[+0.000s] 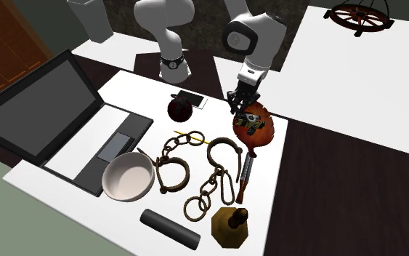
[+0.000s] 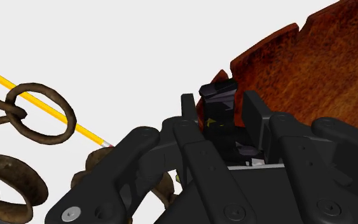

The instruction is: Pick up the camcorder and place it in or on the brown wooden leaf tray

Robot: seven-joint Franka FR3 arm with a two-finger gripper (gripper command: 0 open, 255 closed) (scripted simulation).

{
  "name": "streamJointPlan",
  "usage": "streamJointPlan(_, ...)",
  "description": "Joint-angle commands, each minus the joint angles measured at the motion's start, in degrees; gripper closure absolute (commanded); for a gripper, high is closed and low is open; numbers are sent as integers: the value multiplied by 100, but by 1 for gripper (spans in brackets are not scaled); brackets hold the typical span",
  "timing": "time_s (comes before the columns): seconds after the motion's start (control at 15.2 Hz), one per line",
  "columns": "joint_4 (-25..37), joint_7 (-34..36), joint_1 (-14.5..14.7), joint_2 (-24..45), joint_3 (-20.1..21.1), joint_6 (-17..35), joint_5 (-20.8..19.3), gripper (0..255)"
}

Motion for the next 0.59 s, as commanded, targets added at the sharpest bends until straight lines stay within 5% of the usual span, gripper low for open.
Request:
streamJointPlan(0.0, 1, 1, 0, 0, 0, 1, -1, 0)
streamJointPlan(0.33, 1, 0, 0, 0, 0, 1, -1, 0)
streamJointPlan(0.53, 89, -431, 46, -527, 149, -464, 637, 0)
